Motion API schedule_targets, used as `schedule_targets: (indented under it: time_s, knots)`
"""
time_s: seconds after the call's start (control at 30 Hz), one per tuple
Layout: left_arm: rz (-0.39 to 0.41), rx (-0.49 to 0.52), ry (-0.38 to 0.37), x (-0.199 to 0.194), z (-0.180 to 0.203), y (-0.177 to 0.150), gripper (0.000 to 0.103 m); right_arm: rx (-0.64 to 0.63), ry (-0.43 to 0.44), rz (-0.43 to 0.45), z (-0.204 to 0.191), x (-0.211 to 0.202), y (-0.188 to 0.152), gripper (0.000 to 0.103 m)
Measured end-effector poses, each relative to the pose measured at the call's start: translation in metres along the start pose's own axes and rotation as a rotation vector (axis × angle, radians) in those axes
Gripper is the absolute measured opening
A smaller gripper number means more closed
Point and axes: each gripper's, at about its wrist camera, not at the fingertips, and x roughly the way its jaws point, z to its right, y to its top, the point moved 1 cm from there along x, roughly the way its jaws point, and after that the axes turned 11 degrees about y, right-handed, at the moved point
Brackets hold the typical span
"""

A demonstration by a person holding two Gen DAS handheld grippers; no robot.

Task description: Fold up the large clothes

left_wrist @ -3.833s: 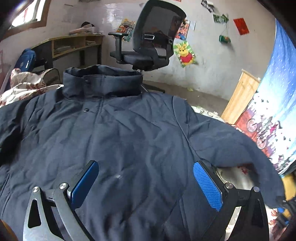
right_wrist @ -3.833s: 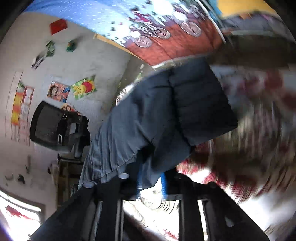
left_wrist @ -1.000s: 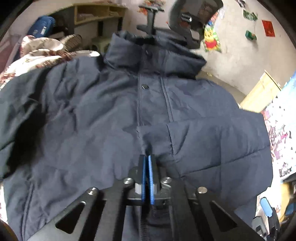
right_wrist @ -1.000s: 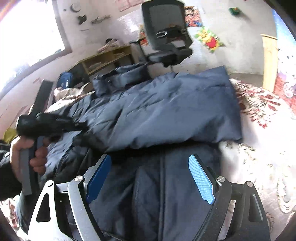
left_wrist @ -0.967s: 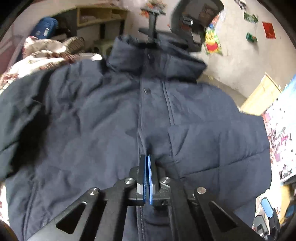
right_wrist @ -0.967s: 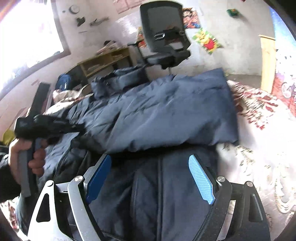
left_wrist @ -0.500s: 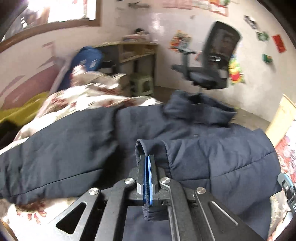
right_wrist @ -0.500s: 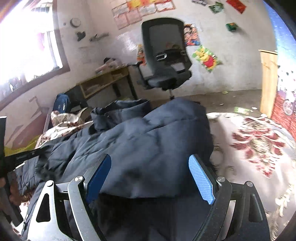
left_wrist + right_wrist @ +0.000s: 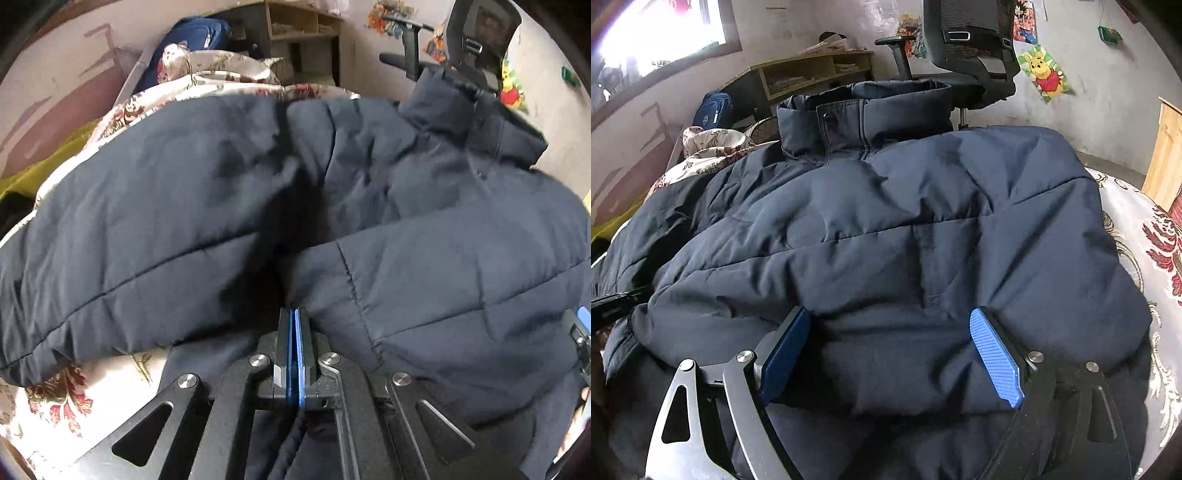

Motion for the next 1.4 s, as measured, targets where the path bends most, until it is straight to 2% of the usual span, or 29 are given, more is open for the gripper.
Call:
schedule_targets:
  time_s: [0.1, 0.17, 0.23, 0.37, 0.53, 0.6, 0.7, 0.87, 0.97, 1.03, 1.1, 1.23, 1.4]
  knots:
    - [0.006, -0.011, -0.019, 0.002, 0.001, -0.002, 0.002, 0.005, 0.001, 0.054, 0.003, -0.004, -0.008, 0.087]
    - [0.013, -0.051, -0.062, 0.001, -0.006, -0.003, 0.002, 0.017, 0.02, 0.073, 0.005, -0.005, -0.009, 0.088]
    - [0.006, -0.116, -0.113, 0.001, -0.02, -0.003, 0.004, 0.023, 0.035, 0.084, 0.01, -0.009, -0.009, 0.09]
    - [0.019, -0.277, -0.15, -0.009, -0.052, -0.005, 0.012, 0.018, 0.016, 0.09, 0.007, -0.013, -0.01, 0.092]
    - [-0.005, -0.436, -0.228, -0.017, -0.086, -0.018, 0.048, 0.006, -0.024, 0.108, -0.002, -0.028, -0.01, 0.095]
    - [-0.003, -0.494, -0.173, -0.022, -0.102, -0.024, 0.08, -0.008, -0.02, 0.138, -0.011, -0.038, -0.006, 0.095]
    - [0.03, -0.581, -0.137, -0.028, -0.134, -0.032, 0.081, -0.068, 0.014, 0.184, -0.035, -0.053, 0.005, 0.095]
    - [0.003, -0.728, -0.043, -0.025, -0.195, -0.049, 0.081, -0.159, 0.122, 0.175, -0.08, -0.054, 0.017, 0.095]
    - [-0.032, -0.823, 0.061, -0.016, -0.236, -0.066, 0.081, -0.184, 0.145, 0.106, -0.106, -0.033, 0.022, 0.095]
    - [-0.075, -0.857, 0.145, -0.007, -0.26, -0.078, 0.081, -0.199, 0.119, 0.034, -0.117, -0.015, 0.024, 0.095]
    - [-0.108, -0.905, 0.175, 0.002, -0.28, -0.09, 0.081, -0.23, 0.086, -0.034, -0.128, 0.006, 0.023, 0.095]
    - [-0.137, -1.016, 0.136, 0.017, -0.307, -0.111, 0.081, -0.283, 0.021, -0.081, -0.135, 0.025, 0.011, 0.095]
    - [-0.111, -1.048, 0.07, 0.036, -0.315, -0.101, 0.081, -0.346, -0.016, -0.073, -0.142, 0.031, -0.001, 0.097]
